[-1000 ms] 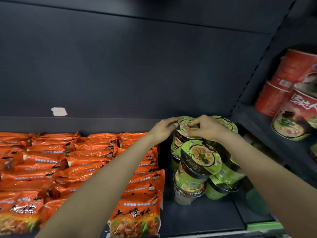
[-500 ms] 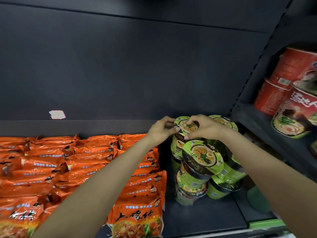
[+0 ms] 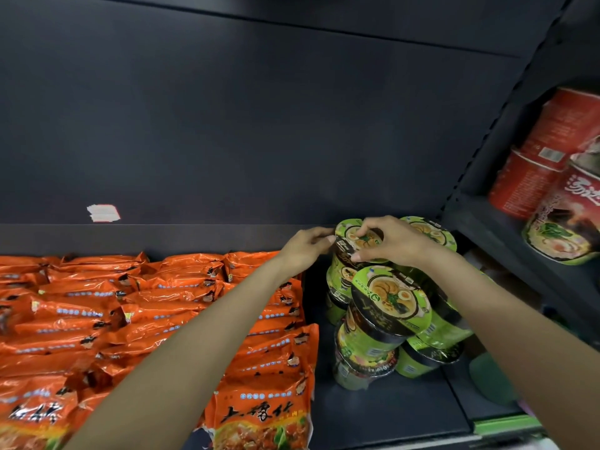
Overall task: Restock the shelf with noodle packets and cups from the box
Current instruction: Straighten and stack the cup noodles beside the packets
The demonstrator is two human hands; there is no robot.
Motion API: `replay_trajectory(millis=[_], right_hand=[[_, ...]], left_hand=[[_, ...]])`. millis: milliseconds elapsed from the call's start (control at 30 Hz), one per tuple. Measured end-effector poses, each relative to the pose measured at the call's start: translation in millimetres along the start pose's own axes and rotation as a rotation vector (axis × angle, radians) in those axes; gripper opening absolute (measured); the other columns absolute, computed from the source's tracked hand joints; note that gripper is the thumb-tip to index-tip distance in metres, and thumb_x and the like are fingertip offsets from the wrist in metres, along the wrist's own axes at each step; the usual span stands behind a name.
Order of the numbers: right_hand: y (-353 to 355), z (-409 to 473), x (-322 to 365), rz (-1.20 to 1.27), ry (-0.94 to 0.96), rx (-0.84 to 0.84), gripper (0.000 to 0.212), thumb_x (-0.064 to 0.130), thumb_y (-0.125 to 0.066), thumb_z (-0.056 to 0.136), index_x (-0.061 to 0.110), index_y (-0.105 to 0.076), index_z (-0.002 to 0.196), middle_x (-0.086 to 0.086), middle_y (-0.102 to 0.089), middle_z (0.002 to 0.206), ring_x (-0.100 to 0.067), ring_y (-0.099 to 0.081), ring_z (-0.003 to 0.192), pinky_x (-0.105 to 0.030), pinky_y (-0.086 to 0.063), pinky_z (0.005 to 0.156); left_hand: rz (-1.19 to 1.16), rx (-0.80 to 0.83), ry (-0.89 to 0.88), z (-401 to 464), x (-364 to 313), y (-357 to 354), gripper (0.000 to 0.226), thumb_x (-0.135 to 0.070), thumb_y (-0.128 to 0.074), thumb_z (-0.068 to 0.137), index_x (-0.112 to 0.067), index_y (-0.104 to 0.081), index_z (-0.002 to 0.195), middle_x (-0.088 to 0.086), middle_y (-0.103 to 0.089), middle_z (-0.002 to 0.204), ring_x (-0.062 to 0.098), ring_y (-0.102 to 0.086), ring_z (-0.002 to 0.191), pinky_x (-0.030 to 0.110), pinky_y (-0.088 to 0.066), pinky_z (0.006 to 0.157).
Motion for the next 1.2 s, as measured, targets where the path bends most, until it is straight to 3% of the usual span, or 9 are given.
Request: replay_trajectory(millis=[133,233,300,467,700,833,967,1100,1200], right_hand=[[-7.9,-0.7,-6.0,0.112,0.032,0.108,0.035,0.024,-0.079,0.073,0.019,-0.063,0.103,0.004,-0.049,0.131,-0.018,-0.039,0.132,-0.024,-0.028,0.098],[-12.4,-4.4,-6.1,0.118,0.02,0.197,0.036,0.017,-0.075,0.077,0.02,-0.062,0.11,-0.002,-0.029,0.152,-0.018,-0.026,0.141,-0.018,-0.018,0.101],[-8.7,-5.6,-3.4,0.083,0.029,0.182,0.038,0.017,-0.074,0.079,0.016,-0.061,0.115,-0.004,-0.039,0.145,-0.019,-0.035,0.134,-0.012,-0.023,0.089],[-0.4,-2.3,-12.5,-0.094,-0.046,-0.018,0.065,0.073,-0.068,0.056,0.041,-0.062,0.112,-0.004,-0.058,0.122,-0.024,-0.05,0.118,-0.037,-0.043,0.095],[-6.9,2.0,-3.1,-0.022,0.019,0.108,0.051,0.032,-0.08,0.071,0.03,-0.063,0.119,-0.003,-0.055,0.13,-0.023,-0.048,0.125,-0.039,-0.037,0.107],[-14.2,2.7,-10.3,0.004,0.003,0.231,0.045,0.021,-0.076,0.077,0.035,-0.059,0.117,-0.008,-0.03,0.148,-0.027,-0.026,0.139,-0.04,-0.021,0.115],[-9.0,3.4,-6.7,-0.036,-0.008,0.191,0.048,0.026,-0.074,0.078,0.034,-0.058,0.123,-0.004,-0.027,0.151,-0.022,-0.024,0.141,-0.033,-0.019,0.113],[-1.2,2.8,-3.8,-0.065,0.005,-0.034,0.058,0.073,-0.065,0.062,0.043,-0.065,0.111,-0.005,-0.05,0.129,-0.026,-0.04,0.128,-0.041,-0.034,0.107],[-1.4,2.6,1.0,-0.072,0.051,-0.038,0.046,0.046,-0.073,0.074,0.035,-0.064,0.118,-0.006,-0.05,0.125,-0.023,-0.042,0.123,-0.031,-0.033,0.101]], left_hand=[[-0.072,0.044,0.058,-3.4,3.2,-6.7,0.04,-0.029,-0.046,0.099,-0.019,-0.045,0.137,0.004,-0.057,0.129,0.015,-0.055,0.115,0.027,-0.042,0.087],[-0.073,0.023,0.037,-3.4,-6.4,-5.8,0.04,-0.021,-0.048,0.098,-0.014,-0.045,0.136,0.01,-0.059,0.126,0.013,-0.057,0.105,0.009,-0.047,0.072],[-0.057,0.016,0.04,-4.1,-9.6,-5.6,0.038,-0.018,-0.05,0.097,-0.012,-0.046,0.135,0.014,-0.06,0.124,0.014,-0.056,0.101,0.007,-0.046,0.062],[-0.06,0.007,0.072,-1.2,-8.3,-4.0,0.052,-0.016,-0.053,0.095,-0.017,-0.035,0.144,0.004,-0.05,0.139,0.015,-0.049,0.122,0.022,-0.04,0.089],[-0.005,-0.039,0.074,7.8,-10.3,-2.9,0.045,-0.013,-0.061,0.089,-0.015,-0.048,0.132,0.004,-0.058,0.125,0.015,-0.054,0.112,0.025,-0.041,0.086],[0.045,-0.069,0.059,6.1,-7.9,3.3,0.043,-0.016,-0.066,0.086,-0.013,-0.049,0.126,0.003,-0.061,0.116,0.016,-0.057,0.107,0.026,-0.044,0.088],[0.089,-0.1,0.068,7.2,-6.8,8.8,0.044,-0.023,-0.062,0.09,-0.011,-0.05,0.13,0.006,-0.061,0.121,0.018,-0.056,0.113,0.025,-0.042,0.093],[0.087,-0.065,0.07,11.1,-8.9,3.7,0.051,-0.02,-0.059,0.092,-0.014,-0.043,0.14,0.007,-0.054,0.133,0.018,-0.05,0.123,0.026,-0.04,0.097],[0.067,-0.07,0.094,13.0,-5.6,3.9,0.044,-0.019,-0.061,0.091,-0.016,-0.049,0.133,0.007,-0.061,0.124,0.019,-0.056,0.114,0.026,-0.042,0.086]])
Point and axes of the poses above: each hand's wrist, its own z-axis towards the middle knuckle, its own y-axis out of the back of the hand, x = y × z, the point moved 10 cm from there along z, towards the middle knuckle
